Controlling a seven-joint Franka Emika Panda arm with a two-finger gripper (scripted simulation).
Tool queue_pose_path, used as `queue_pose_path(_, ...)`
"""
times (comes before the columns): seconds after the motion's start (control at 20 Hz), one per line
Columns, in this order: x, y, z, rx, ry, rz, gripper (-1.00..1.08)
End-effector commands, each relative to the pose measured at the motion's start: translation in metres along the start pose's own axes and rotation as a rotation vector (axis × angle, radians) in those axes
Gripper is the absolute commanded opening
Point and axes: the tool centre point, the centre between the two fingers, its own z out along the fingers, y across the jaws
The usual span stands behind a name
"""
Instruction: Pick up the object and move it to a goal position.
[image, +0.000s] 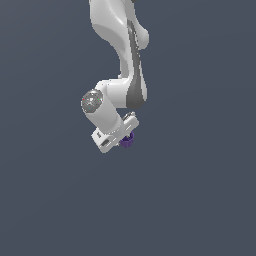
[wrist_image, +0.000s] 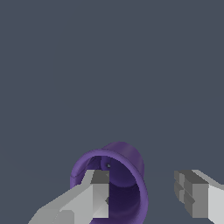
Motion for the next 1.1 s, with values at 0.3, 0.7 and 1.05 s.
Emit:
queue_pose_path(0.3,-0.005,0.001,0.012,0.086,0.045,-0.163,0.28)
queue_pose_path(0.7,-0.009,0.002,0.019,0.157,0.110,-0.317,0.28)
queue_pose_path(1.05,-0.010,0.002,0.023,0.209,0.185,-0.452,0.28)
